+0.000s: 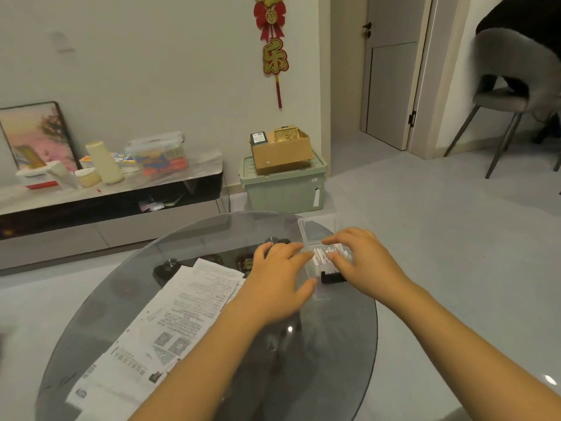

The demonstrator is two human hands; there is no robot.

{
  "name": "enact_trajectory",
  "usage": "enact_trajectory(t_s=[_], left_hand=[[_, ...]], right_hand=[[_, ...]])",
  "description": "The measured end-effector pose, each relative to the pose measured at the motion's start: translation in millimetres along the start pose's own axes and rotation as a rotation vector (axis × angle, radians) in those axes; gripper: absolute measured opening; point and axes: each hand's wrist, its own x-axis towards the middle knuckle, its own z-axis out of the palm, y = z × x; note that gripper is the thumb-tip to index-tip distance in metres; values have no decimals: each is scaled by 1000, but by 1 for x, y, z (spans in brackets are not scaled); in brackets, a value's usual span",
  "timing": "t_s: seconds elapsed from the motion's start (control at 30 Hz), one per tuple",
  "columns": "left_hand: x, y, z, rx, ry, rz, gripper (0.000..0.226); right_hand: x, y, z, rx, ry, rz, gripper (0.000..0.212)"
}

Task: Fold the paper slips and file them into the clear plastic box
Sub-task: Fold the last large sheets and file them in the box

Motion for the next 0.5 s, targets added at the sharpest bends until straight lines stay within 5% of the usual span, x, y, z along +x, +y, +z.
enact_trajectory(t_s=[0.27, 0.5], left_hand=[[-96, -28, 9, -13, 81, -345, 49], [-143, -71, 36, 63, -317, -814, 82]], right_hand=[[-23, -48, 48, 5, -136, -216, 24], [-38, -66, 88, -119, -368, -270, 32]])
